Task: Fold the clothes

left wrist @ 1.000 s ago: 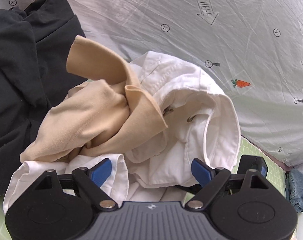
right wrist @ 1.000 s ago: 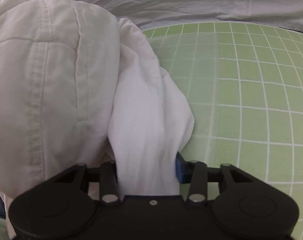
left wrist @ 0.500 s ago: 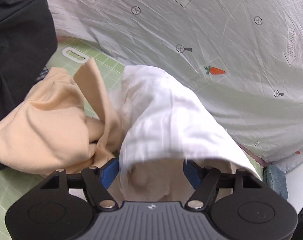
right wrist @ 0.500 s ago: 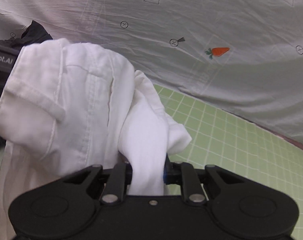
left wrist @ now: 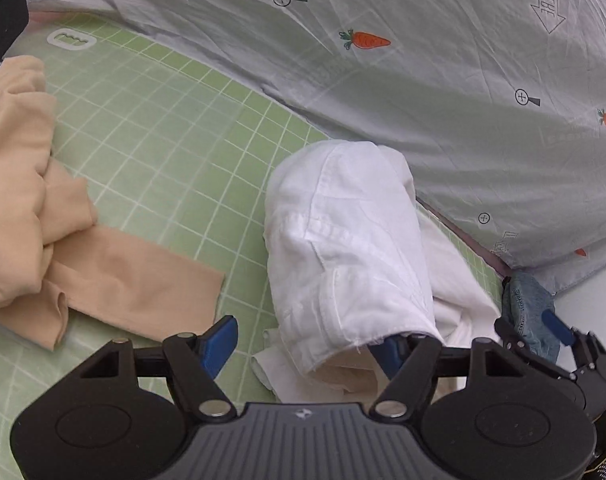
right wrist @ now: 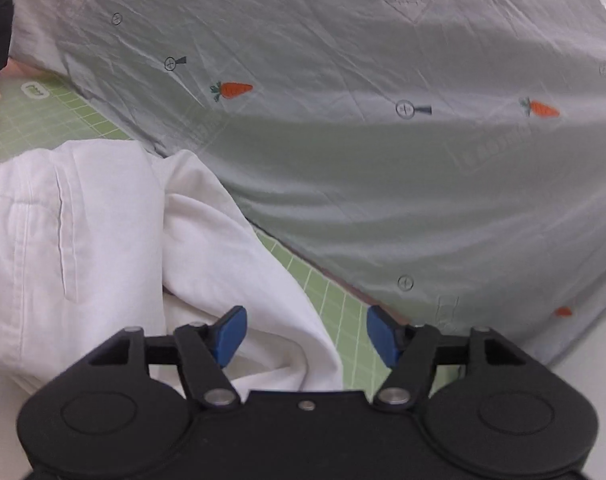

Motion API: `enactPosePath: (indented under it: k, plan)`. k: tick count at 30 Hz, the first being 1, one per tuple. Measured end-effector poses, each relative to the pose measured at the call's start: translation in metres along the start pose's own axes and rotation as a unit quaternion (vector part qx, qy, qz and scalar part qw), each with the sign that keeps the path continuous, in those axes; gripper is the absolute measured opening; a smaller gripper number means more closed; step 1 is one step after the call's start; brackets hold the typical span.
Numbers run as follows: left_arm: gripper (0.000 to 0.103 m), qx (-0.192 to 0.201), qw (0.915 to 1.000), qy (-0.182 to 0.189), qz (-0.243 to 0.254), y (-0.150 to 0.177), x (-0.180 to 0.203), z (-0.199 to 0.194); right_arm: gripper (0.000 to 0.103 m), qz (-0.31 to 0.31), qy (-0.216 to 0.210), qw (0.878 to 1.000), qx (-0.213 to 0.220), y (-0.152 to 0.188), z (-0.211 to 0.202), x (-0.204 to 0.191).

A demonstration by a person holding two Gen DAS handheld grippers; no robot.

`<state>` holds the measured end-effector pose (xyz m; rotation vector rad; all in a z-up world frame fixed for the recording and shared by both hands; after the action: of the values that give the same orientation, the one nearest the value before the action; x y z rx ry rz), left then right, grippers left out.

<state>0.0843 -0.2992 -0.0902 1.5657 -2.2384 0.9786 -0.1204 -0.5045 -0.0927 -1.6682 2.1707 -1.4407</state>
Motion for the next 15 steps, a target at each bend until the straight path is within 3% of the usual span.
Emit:
enactPosePath:
  k: [1,3,6,8,10,12,14,15]
  plan:
    - [0.072,0.003,0.9999,0.002,-0.012,0.0,-0.001,0.002,0.081,0.026,-0.009,1.0,-0.016,0.016,0.004,0.005]
    - [0.072,0.016,0.9982,0.01,-0.057,0.0,-0.009,0.001,0.081,0.078,-0.023,0.995,-0.05,0.05,0.016,0.014]
    - [0.072,0.029,0.9905,0.024,-0.132,-0.005,-0.026,-0.002,0.081,0.18,-0.045,0.974,-0.128,0.105,0.042,0.028]
    - [0.072,0.046,0.9835,0.037,-0.171,-0.007,-0.035,-0.007,0.081,0.268,-0.081,0.948,-0.151,0.131,0.054,0.036]
    - [0.072,0.055,0.9735,0.073,-0.209,-0.008,-0.04,-0.012,0.081,0.373,-0.137,0.905,-0.155,0.155,0.059,0.038]
    - [0.073,0.058,0.9599,0.114,-0.25,-0.007,-0.044,-0.015,0.082,0.422,-0.178,0.875,-0.156,0.165,0.064,0.035]
    - [0.073,0.053,0.9543,0.121,-0.268,-0.007,-0.044,-0.014,0.086,0.442,-0.191,0.862,-0.157,0.168,0.068,0.031]
    - [0.073,0.053,0.9576,0.114,-0.259,-0.009,-0.043,-0.015,0.09,0.452,-0.194,0.857,-0.157,0.169,0.07,0.027]
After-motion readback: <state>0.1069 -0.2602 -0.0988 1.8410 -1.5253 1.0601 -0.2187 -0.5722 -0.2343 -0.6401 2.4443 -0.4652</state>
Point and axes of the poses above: each gripper's, at about its wrist camera, not at the fingertips, and z roughly the way its jaws point, x to its right, y to its underside, the point moved 7 cm from there along z, roughly the way its jaws point, and after that the axes turned 1 degree about -x, right-handed, at the moved point
